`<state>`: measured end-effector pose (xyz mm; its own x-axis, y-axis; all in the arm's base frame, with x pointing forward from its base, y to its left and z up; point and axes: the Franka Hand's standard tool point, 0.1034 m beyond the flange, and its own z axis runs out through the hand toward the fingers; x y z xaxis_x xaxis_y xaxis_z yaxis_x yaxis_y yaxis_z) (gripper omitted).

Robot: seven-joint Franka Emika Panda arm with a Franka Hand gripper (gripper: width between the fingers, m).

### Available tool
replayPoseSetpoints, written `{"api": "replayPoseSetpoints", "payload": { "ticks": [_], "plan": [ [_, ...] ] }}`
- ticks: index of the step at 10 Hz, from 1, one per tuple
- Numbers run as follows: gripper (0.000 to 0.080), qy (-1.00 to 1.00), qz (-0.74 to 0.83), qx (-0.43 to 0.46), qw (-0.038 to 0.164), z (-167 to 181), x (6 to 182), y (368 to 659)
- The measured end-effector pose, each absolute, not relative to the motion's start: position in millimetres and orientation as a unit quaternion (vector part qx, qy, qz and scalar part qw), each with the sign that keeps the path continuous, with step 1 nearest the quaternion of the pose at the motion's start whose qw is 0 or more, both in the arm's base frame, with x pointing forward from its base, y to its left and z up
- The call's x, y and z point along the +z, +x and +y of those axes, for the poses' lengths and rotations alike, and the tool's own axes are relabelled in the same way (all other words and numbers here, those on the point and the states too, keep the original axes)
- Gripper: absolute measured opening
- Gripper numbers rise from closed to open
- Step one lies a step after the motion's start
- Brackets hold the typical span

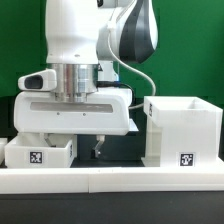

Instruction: Assemble drawer

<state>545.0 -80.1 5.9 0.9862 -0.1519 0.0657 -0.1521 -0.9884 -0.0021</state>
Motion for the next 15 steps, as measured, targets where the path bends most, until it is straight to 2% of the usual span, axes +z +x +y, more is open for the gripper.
{"api": "replayPoseSetpoints", "payload": {
  "ticks": [1, 3, 4, 5, 6, 7, 8, 12, 15],
  "plan": [
    [0.0649, 0.997, -0.077, 0.032, 0.002, -80.5, 5.3, 544.6],
    [0.0392, 0.997, -0.077, 0.032, 0.002, -81.0, 5.0, 544.4],
    [0.0392, 0.997, -0.077, 0.032, 0.002, -80.8, 5.1, 544.4],
    [0.0209, 0.997, -0.077, 0.032, 0.002, -80.1, 5.1, 544.6],
    [0.0081, 0.997, -0.077, 0.032, 0.002, -80.5, 5.0, 544.5],
    [0.0081, 0.997, -0.077, 0.032, 0.002, -80.5, 5.0, 544.5],
    [0.0040, 0.997, -0.077, 0.032, 0.002, -80.5, 5.0, 544.5],
    [0.0040, 0.997, -0.074, 0.032, 0.002, -79.7, 5.3, 544.3],
    [0.0041, 0.999, -0.029, 0.030, -0.001, -70.0, 17.9, 540.6]
  ]
}}
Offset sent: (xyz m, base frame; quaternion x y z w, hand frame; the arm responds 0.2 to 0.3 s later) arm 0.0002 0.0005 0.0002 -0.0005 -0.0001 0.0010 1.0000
